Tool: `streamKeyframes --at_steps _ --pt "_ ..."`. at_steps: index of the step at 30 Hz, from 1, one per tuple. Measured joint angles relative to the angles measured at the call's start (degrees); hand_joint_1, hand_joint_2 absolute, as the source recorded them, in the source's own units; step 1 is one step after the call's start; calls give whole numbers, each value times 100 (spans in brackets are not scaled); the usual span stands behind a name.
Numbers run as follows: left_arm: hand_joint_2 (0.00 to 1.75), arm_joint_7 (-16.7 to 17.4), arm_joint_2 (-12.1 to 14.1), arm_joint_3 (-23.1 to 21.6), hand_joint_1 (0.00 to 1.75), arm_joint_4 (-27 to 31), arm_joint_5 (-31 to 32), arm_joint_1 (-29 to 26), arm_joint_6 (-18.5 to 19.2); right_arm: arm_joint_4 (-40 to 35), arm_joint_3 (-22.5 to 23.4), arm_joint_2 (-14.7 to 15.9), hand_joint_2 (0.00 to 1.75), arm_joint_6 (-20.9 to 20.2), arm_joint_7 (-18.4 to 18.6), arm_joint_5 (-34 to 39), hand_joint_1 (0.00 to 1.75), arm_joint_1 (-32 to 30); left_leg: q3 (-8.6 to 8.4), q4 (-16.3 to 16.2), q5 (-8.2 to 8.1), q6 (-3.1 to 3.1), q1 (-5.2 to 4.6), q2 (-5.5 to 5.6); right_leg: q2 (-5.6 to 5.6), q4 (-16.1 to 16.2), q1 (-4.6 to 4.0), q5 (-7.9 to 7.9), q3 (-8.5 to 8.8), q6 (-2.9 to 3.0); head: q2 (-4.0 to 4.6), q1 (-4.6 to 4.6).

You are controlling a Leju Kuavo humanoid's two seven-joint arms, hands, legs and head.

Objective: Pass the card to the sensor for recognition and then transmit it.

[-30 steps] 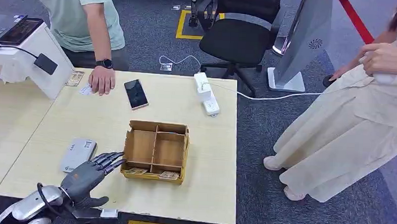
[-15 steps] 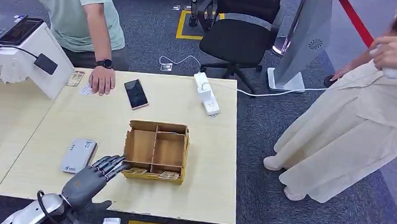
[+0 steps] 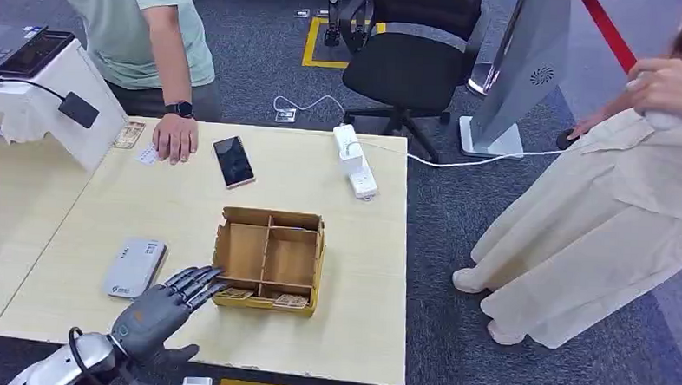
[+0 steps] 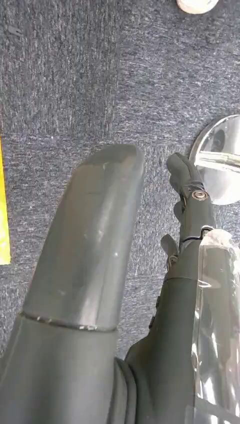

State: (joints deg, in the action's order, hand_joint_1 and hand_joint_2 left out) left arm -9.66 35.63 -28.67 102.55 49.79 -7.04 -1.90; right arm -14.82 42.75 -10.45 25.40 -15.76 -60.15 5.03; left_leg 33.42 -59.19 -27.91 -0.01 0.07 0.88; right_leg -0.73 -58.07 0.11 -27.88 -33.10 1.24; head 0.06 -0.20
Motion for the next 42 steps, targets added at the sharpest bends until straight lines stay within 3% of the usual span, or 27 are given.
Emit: streamKeyframes --at_steps 22,35,42 --pt "175 111 -610 -236 0 -474 396 636 -155 0 -171 -42 0 -24 79 -111 0 32 0 0 0 0 0 0 0 0 0 0 0 0 0 2" --pt "175 122 -737 -295 0 -759 404 718 -166 0 -256 -50 0 -26 122 -149 0 37 0 0 0 0 0 -1 -2 0 0 0 -1 0 -2 -2" --pt "175 319 -774 -304 0 -828 642 715 -347 0 -280 -50 0 -53 129 -112 0 36 0 0 0 0 0 -1 -2 0 0 0 -1 0 -2 -2"
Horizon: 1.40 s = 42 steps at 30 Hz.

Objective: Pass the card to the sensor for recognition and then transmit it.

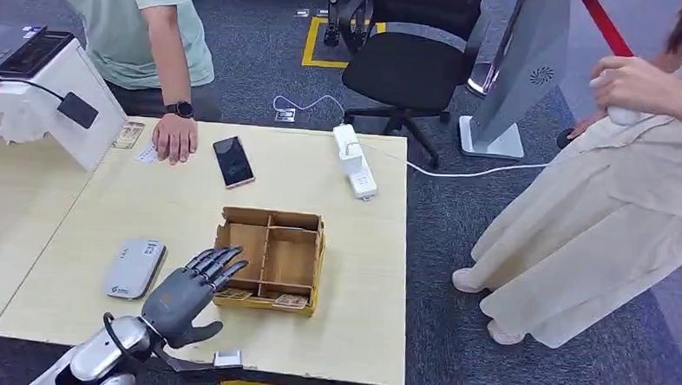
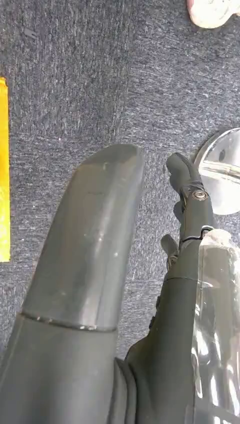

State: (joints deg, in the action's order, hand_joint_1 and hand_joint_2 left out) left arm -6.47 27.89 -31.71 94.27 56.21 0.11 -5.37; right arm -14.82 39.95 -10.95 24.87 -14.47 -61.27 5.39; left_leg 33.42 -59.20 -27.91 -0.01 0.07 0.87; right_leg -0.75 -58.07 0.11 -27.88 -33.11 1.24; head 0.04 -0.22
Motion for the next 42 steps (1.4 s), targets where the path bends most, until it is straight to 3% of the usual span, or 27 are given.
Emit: streamKeyframes --at_steps 10,26,34,42 --pt "175 92 116 2 0 0 63 -128 -201 0 -4 0 0 -24 2 90 0 -11 0 0 0 0 1 -1 -1 -1 -1 0 0 0 0 -2" --pt "175 -136 396 186 5 262 -166 -540 13 0 -4 2 0 -24 -18 157 0 -13 0 0 0 0 0 1 1 -1 0 0 1 0 0 4" --pt "175 -136 328 186 0 247 -67 -522 4 0 -20 2 0 -24 -7 133 0 -12 0 0 0 0 0 1 1 -1 -1 0 0 0 0 0" --pt "175 -94 98 184 0 151 109 -335 -147 0 -120 0 0 -24 11 127 0 -11 -1 0 0 0 0 0 1 -1 0 0 1 0 0 2"
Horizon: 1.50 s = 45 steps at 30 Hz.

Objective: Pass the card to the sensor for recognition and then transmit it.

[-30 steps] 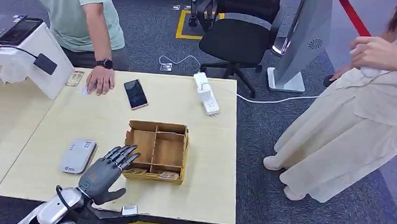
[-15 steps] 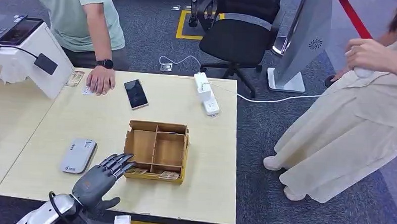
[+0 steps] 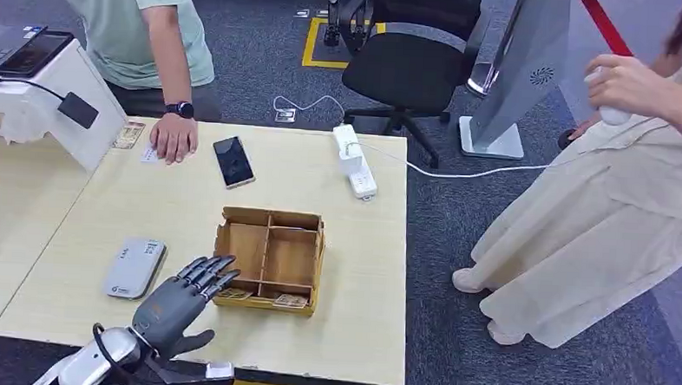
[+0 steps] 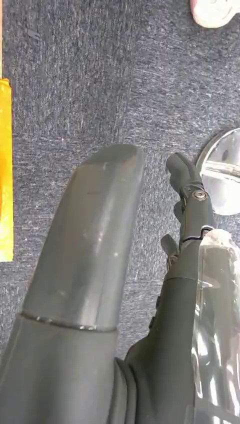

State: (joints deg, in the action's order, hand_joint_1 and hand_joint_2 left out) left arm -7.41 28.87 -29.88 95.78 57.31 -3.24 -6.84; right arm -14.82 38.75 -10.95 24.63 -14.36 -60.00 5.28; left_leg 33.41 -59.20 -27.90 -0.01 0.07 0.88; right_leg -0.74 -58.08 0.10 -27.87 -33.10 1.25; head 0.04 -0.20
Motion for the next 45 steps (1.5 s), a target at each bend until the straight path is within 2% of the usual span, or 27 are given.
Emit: streamKeyframes --at_steps 11,19,33,45 --pt "175 85 -284 0 0 -44 168 53 -282 0 -26 0 0 0 15 20 0 -2 0 0 0 0 0 0 0 0 0 0 0 0 0 0" --pt "175 83 -411 0 0 -98 234 52 -297 0 -31 0 0 0 13 44 0 -3 0 0 0 0 0 0 -1 0 0 0 0 0 0 -2" --pt "175 87 -520 0 0 -308 381 111 -300 0 -42 0 0 -11 15 70 0 -3 0 0 0 0 0 0 0 0 0 0 0 0 0 -2" --pt "175 87 -476 0 0 -404 387 234 -346 0 -83 0 0 -11 15 70 0 -3 0 0 0 0 0 0 -1 0 0 0 -1 0 2 0"
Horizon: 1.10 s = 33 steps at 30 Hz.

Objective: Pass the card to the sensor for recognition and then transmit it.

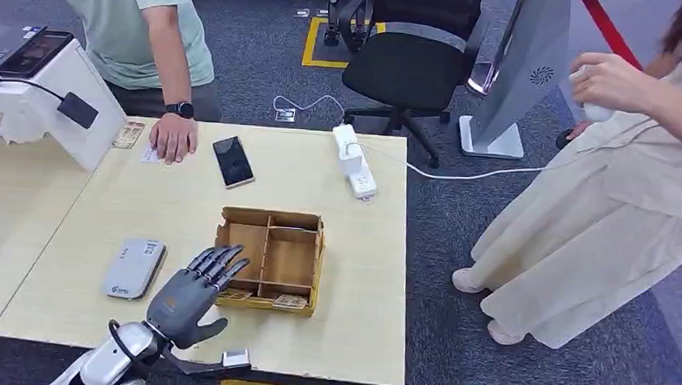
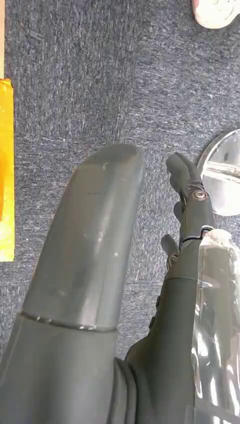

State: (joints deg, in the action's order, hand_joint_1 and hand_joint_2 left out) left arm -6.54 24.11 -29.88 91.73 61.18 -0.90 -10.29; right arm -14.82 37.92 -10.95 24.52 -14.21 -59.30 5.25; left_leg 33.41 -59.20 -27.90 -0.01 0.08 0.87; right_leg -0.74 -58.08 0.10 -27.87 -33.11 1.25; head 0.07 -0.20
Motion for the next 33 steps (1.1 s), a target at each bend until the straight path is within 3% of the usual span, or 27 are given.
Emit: streamKeyframes --at_steps 11,12,13,33 --pt "175 2 17 0 5 0 -72 24 9 0 -39 0 0 -4 -24 33 0 -1 0 0 0 0 0 0 0 0 0 0 0 0 -2 0" --pt "175 0 17 0 72 0 -81 19 9 0 -42 0 0 -4 -22 33 0 -1 0 0 0 0 0 0 0 0 0 0 0 0 -2 -2" --pt "175 -2 20 0 175 0 -98 10 11 0 -44 0 0 -4 -22 35 0 -1 0 0 0 0 0 0 0 0 0 0 0 0 0 -2" --pt "175 -135 61 0 173 0 -267 -49 66 0 -90 0 0 0 -7 35 0 -1 0 0 0 0 0 0 0 0 0 0 0 0 -2 -2"
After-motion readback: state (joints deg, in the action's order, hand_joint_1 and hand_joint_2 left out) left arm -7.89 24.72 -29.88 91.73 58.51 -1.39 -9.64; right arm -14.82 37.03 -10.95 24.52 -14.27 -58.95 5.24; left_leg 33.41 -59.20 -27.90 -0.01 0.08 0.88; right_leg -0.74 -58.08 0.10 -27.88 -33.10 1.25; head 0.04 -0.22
